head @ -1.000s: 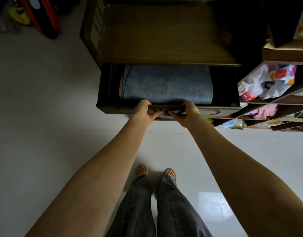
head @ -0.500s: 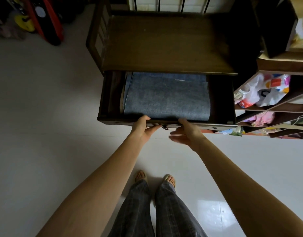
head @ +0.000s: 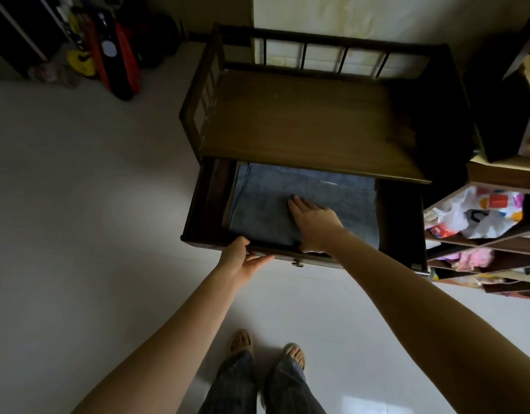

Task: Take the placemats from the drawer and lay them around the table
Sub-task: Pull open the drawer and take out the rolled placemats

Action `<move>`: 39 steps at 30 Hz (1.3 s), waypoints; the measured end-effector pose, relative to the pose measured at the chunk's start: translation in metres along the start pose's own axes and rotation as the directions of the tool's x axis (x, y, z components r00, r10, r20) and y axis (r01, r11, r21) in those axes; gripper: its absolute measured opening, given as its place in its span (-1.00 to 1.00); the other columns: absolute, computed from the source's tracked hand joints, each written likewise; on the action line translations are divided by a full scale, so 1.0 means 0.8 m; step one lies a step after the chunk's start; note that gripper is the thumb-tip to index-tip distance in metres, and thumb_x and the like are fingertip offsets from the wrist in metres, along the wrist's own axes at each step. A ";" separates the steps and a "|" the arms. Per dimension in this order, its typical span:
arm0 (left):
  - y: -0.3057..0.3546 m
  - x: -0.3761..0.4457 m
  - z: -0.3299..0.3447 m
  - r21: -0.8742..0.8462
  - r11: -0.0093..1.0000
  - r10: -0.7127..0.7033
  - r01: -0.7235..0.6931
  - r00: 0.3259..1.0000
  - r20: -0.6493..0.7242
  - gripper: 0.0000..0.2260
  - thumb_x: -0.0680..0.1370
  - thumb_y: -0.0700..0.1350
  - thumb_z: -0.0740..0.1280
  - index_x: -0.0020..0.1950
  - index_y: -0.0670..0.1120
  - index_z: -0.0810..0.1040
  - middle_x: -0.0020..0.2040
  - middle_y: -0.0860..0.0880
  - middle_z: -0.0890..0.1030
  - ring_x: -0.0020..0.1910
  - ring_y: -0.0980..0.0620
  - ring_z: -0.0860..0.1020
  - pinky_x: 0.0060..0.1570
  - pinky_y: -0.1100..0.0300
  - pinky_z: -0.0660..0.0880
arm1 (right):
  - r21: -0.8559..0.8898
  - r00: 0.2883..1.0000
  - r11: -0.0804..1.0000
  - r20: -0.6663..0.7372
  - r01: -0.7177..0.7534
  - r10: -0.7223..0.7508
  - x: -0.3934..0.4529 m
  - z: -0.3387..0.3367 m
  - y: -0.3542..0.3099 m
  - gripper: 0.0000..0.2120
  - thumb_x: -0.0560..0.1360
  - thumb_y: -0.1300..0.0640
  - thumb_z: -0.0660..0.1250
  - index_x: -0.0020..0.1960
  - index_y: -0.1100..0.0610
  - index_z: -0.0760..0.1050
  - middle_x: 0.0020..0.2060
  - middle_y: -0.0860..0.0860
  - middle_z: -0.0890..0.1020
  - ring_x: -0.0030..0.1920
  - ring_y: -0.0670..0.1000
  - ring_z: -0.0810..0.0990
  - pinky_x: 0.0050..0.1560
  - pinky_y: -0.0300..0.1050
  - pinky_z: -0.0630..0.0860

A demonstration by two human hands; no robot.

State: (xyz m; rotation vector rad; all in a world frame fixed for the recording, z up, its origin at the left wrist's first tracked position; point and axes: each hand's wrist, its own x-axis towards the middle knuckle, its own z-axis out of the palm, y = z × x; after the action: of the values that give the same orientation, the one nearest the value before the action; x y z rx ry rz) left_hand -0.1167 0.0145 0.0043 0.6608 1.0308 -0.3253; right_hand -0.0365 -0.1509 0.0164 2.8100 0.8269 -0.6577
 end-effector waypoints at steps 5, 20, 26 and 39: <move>0.003 -0.002 0.002 0.007 1.000 0.001 -0.001 1.000 -0.001 -0.79 0.59 -0.35 0.13 0.18 -0.17 0.39 0.22 -0.29 0.45 0.28 -0.28 0.45 0.15 -0.21 0.49 | 0.050 0.995 0.994 -0.014 0.099 -0.099 0.003 -0.016 0.005 -0.06 0.27 -0.08 0.53 0.46 0.11 0.07 0.34 0.14 0.39 0.26 0.17 0.47 0.15 0.04 0.49; 0.006 -0.006 0.005 0.010 1.000 -0.001 0.001 1.000 -0.016 -0.85 0.59 -0.36 0.12 0.05 -0.18 0.42 0.29 -0.32 0.43 0.29 -0.28 0.46 0.13 -0.23 0.51 | -0.069 0.999 0.998 -0.050 0.003 -0.006 0.009 0.002 -0.005 -0.05 0.35 -0.06 0.47 0.52 0.17 -0.01 0.47 0.18 0.17 0.45 0.21 0.20 0.43 0.16 0.25; 0.007 -0.010 0.007 0.031 0.999 -0.024 0.025 0.998 -0.051 -0.84 0.60 -0.33 0.14 0.13 -0.19 0.41 0.27 -0.31 0.45 0.26 -0.27 0.48 0.06 -0.19 0.53 | 0.151 0.999 0.989 -0.049 -0.007 0.015 0.003 -0.005 -0.006 -0.23 0.36 -0.01 0.48 0.46 0.09 0.22 0.37 0.12 0.32 0.34 0.15 0.34 0.23 0.04 0.47; 0.076 -0.038 0.048 0.358 -0.896 0.216 -0.264 0.446 0.869 -0.12 0.32 0.22 0.49 0.53 -0.05 0.21 0.42 -0.05 0.39 0.45 -0.10 0.31 0.45 -0.05 0.19 | 0.484 0.988 0.874 0.150 -0.040 -0.037 0.027 -0.090 0.053 -0.66 0.32 0.17 0.48 0.09 0.08 0.59 -0.05 0.04 0.61 0.05 0.06 0.58 0.04 -0.08 0.50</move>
State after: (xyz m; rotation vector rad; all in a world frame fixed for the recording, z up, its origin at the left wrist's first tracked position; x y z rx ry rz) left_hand -0.0724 0.0345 0.0657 3.0496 -0.5870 -0.0294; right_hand 0.0296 -0.1581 0.0716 3.1299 0.7085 -1.2214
